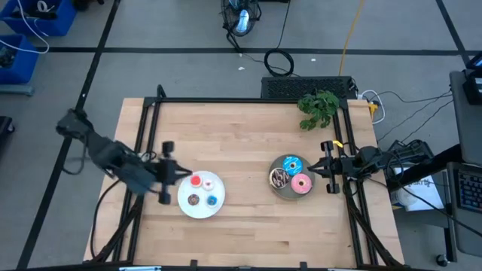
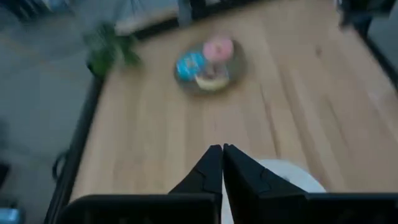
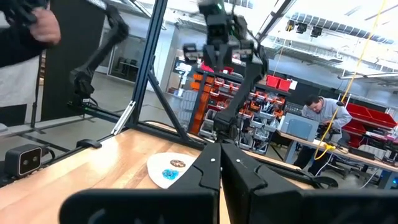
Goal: Pick & Place donuts
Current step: Return to Home Position
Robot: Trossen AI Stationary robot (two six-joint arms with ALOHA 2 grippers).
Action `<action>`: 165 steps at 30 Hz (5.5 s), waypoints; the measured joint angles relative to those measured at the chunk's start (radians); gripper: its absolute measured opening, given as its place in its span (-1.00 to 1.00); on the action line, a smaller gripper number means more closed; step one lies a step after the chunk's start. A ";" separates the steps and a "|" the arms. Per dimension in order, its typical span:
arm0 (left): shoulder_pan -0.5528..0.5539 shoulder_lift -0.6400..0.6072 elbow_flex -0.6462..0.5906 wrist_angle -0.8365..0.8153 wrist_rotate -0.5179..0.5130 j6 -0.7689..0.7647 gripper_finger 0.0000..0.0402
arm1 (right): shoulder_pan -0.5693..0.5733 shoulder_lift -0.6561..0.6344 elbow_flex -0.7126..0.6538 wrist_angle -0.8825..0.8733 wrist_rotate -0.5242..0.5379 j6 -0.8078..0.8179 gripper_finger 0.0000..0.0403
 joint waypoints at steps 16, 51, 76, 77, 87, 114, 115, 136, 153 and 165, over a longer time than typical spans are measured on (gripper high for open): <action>-0.045 -0.954 -0.945 0.850 -0.190 0.361 -0.97 | 0.000 -0.002 0.000 0.060 0.054 0.063 -1.00; 0.337 -1.115 -1.247 0.989 0.303 0.409 -1.00 | -0.048 0.002 -0.026 0.030 0.074 0.091 -1.00; 0.525 -1.050 -1.249 0.944 0.551 0.344 -0.99 | -0.055 0.003 -0.026 0.009 0.233 0.133 -1.00; 0.529 -1.050 -1.249 0.944 0.549 0.331 -0.99 | -0.055 0.003 -0.026 0.008 0.232 0.133 -1.00; 0.536 -1.050 -1.250 0.954 0.545 0.324 -0.98 | -0.055 0.003 -0.026 0.007 0.232 0.108 -1.00; 0.536 -1.050 -1.251 0.989 0.541 0.306 -0.97 | -0.055 0.003 -0.026 0.012 0.231 0.108 -1.00; 0.536 -1.050 -1.251 0.989 0.541 0.306 -0.97 | -0.055 0.003 -0.026 0.012 0.231 0.108 -1.00; 0.536 -1.050 -1.251 0.990 0.542 0.306 -0.97 | -0.055 0.003 -0.026 0.012 0.230 0.108 -1.00; 0.536 -1.050 -1.250 0.990 0.542 0.306 -0.96 | -0.055 0.003 -0.026 0.012 0.230 0.108 -1.00; 0.536 -1.050 -1.250 0.991 0.542 0.306 -0.87 | -0.055 0.003 -0.026 0.012 0.230 0.108 -1.00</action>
